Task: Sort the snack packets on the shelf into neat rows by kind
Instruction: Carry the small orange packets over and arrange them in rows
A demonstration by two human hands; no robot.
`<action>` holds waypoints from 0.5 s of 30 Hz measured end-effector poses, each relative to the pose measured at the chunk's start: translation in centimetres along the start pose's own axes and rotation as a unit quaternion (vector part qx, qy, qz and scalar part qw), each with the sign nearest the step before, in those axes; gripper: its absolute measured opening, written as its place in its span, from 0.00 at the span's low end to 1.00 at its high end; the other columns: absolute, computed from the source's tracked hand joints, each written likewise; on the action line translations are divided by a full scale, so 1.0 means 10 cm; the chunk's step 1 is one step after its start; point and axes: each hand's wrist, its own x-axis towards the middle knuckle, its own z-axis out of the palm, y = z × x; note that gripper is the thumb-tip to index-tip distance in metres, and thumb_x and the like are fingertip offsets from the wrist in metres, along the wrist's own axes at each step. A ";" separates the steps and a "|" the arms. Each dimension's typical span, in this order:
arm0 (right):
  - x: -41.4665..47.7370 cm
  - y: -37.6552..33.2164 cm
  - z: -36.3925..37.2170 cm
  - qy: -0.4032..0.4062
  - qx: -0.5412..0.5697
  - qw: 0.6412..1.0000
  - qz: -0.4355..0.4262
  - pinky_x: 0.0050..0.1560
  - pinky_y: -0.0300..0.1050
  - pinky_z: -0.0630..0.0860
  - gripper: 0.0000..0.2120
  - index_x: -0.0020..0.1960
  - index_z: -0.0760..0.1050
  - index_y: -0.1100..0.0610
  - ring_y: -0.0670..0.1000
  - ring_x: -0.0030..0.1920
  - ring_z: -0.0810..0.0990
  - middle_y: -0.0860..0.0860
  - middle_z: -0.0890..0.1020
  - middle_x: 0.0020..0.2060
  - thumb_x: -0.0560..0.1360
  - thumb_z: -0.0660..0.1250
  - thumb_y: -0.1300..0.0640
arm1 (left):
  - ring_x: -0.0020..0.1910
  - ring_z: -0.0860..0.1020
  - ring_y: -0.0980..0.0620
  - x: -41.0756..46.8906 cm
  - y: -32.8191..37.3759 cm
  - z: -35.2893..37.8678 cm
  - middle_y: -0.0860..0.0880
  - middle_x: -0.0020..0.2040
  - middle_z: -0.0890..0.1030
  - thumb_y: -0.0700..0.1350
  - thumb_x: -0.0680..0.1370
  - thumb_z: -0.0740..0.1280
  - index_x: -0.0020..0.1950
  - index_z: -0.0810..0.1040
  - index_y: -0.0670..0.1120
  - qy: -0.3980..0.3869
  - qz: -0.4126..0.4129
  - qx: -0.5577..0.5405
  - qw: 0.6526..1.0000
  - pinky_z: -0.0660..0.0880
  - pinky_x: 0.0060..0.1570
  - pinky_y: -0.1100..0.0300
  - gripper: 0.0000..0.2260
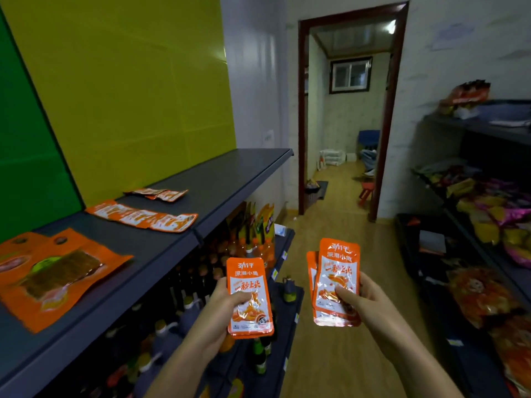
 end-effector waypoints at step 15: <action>2.63 -0.66 -0.15 -0.206 -0.028 0.976 -0.067 0.47 0.47 0.79 0.14 0.61 0.72 0.58 0.53 0.46 0.83 0.54 0.83 0.51 0.76 0.64 0.62 | 0.45 0.82 0.49 1.61 0.64 0.76 0.46 0.51 0.81 0.38 0.77 0.64 0.56 0.70 0.48 0.167 0.067 -0.037 0.983 0.78 0.40 0.58 0.11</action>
